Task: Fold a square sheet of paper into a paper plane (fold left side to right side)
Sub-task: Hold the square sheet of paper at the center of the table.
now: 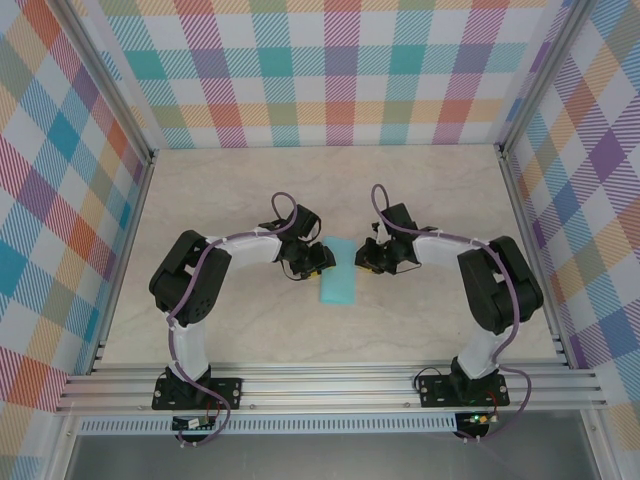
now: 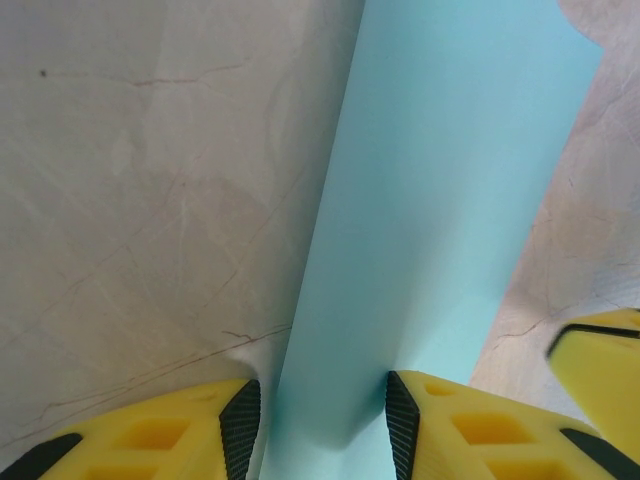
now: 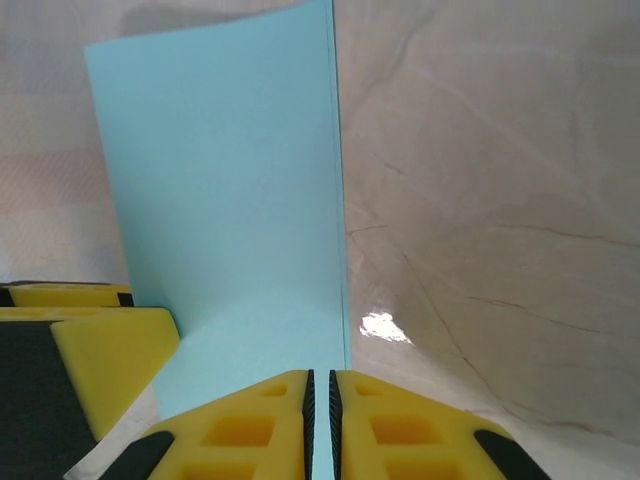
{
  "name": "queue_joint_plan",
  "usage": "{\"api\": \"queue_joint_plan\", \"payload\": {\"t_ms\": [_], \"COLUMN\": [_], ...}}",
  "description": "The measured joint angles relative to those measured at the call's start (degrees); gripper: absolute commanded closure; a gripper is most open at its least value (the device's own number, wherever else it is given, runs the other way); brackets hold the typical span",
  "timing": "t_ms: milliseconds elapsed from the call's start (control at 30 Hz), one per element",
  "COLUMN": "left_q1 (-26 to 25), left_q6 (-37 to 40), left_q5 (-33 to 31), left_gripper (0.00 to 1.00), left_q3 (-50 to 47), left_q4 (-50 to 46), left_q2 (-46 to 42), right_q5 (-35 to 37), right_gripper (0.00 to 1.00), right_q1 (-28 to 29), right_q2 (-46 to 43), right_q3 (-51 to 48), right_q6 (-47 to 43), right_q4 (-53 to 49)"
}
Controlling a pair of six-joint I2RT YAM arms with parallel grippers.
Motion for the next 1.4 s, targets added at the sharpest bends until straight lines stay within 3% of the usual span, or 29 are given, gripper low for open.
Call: {"api": "queue_joint_plan", "payload": {"t_ms": [233,1400], "left_q1": [0.00,-0.11], "left_q6": [0.02,0.22], "left_q5": [0.00,-0.04], "left_gripper": [0.58,0.57], "left_q3": [0.42,1.44], "left_q4": [-0.44,-1.75], "left_q2": [0.24,0.74], "right_q5": [4.79,-2.64], "right_gripper": [0.87,0.88], "right_q1": [0.00,2.62], "right_q2": [-6.58,5.84], "right_q3": [-0.37,3.30], "right_q6": [-0.50,-0.44], "right_q4": [-1.29,-1.18]}}
